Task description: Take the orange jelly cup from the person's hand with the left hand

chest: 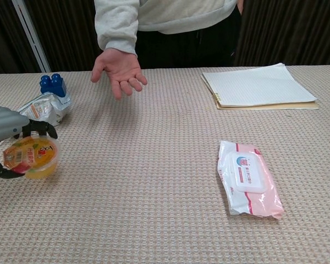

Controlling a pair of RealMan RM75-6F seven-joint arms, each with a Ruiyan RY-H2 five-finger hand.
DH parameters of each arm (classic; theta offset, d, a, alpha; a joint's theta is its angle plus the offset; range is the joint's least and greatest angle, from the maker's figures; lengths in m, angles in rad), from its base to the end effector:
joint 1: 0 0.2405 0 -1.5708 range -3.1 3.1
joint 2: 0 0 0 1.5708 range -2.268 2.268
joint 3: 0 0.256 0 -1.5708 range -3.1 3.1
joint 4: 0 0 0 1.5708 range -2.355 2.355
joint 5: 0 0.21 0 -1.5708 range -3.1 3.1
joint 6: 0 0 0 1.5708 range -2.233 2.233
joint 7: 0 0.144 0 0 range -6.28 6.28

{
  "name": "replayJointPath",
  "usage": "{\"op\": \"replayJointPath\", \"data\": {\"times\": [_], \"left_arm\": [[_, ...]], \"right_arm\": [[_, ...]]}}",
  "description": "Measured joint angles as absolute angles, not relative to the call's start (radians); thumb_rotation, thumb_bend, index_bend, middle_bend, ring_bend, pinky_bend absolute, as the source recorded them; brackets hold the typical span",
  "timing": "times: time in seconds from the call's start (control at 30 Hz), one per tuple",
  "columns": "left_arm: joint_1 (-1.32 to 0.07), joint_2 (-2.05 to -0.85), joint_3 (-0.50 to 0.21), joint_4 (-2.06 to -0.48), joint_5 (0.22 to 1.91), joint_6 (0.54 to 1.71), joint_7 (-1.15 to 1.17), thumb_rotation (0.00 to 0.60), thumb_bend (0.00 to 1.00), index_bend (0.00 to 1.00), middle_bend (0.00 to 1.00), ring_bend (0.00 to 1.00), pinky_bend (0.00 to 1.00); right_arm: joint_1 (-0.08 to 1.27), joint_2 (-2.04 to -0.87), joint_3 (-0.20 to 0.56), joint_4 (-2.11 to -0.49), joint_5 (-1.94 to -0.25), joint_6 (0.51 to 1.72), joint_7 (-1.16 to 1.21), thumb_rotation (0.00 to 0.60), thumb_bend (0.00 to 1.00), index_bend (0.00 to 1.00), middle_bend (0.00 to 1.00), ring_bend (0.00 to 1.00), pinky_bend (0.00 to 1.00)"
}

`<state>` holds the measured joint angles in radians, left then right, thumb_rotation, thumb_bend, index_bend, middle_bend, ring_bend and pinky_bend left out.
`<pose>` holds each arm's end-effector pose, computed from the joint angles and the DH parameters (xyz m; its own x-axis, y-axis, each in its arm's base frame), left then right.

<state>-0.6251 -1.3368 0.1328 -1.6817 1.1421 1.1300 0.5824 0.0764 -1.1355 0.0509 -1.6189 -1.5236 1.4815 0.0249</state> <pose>-0.2277 0.2641 0.0242 0.7253 0.2811 0.6284 0.6842 -0.3955 -0.6127 -0.3066 -0.1783 0.1515 0.3522 -0.0104 0.9359 -0.9357 -0.0259 0.3519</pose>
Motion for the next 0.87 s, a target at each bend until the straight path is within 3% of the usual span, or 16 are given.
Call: {"op": "replayJointPath", "data": {"times": [0.13,0.43,0.63,0.87], "left_arm": [[-0.622,-1.32,0.14,-1.7,1.11,1.104,0.607,0.6,0.24,0.04,0.0,0.0,0.03],[-0.582,-1.265,0.128,-1.777,1.127,1.171,0.596,0.6,0.16,0.0,0.0,0.0,0.0],[-0.508,-1.218,0.13,-1.81,1.215,1.322,0.562,0.6,0.15,0.0,0.0,0.0,0.0],[-0.335,-1.18,0.154,-1.777,1.346,1.573,0.457,0.6,0.12,0.0,0.0,0.0,0.0]], "right_arm": [[0.077,-1.136,0.05,-1.619,-1.525,1.482,0.021,0.6,0.14,0.05,0.0,0.0,0.0],[0.075,-1.139,0.053,-1.617,-1.525,1.489,0.017,0.6,0.14,0.05,0.0,0.0,0.0],[0.077,-1.142,0.054,-1.613,-1.527,1.487,0.014,0.6,0.14,0.05,0.0,0.0,0.0],[0.082,-1.153,0.057,-1.609,-1.53,1.488,-0.015,0.6,0.14,0.04,0.0,0.0,0.0]]}}
